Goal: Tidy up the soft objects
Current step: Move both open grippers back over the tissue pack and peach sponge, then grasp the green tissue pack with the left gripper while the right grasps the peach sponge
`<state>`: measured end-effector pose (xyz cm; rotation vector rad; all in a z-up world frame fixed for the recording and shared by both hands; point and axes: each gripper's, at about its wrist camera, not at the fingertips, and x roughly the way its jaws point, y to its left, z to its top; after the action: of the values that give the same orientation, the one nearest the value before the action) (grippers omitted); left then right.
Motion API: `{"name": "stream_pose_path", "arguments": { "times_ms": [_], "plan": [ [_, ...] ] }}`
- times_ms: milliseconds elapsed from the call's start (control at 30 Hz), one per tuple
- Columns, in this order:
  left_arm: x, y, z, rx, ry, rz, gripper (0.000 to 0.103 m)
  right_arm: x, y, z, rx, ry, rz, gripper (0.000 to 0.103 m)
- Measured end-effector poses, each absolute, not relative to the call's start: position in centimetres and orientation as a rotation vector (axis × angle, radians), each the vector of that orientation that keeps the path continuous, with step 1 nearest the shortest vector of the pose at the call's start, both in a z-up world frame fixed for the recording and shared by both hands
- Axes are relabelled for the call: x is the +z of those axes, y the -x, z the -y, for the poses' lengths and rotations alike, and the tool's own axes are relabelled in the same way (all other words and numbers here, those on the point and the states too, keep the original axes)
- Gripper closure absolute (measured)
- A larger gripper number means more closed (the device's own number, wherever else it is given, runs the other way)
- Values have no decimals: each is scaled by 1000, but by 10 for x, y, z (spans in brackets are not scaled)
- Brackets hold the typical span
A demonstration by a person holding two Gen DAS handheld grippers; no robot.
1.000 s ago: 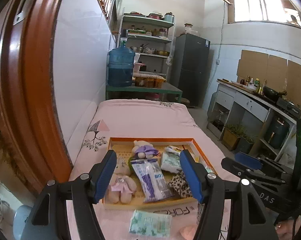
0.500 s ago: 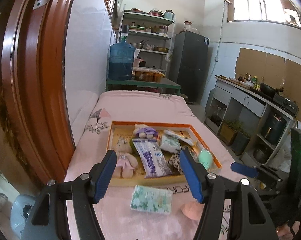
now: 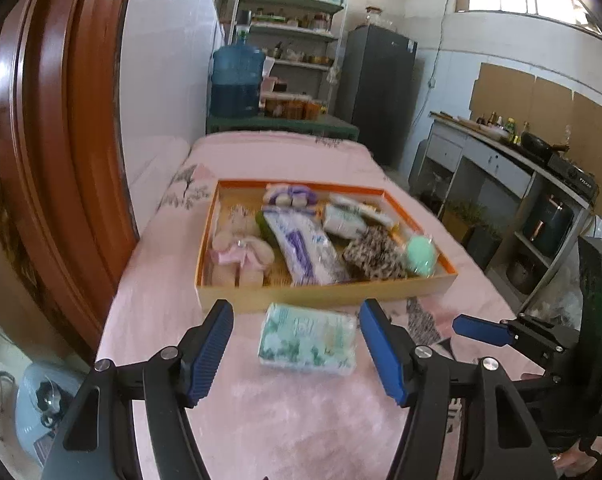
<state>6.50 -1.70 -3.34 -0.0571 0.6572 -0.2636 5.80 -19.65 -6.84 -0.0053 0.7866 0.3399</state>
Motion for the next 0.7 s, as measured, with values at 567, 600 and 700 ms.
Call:
{"name": "stream_pose_path", "arguments": {
  "times_ms": [567,600,700],
  "plan": [
    [-83,-88,33,-317,-23,-785,38,-110,-83,180,350,64,-896,60],
    [-85,-89,34,-319,-24,-791,37,-111,-82,181,373,48,-898,62],
    [-90,-95,34,-337,-18,-805,35,-112,-81,180,373,50,-892,62]
  ]
}}
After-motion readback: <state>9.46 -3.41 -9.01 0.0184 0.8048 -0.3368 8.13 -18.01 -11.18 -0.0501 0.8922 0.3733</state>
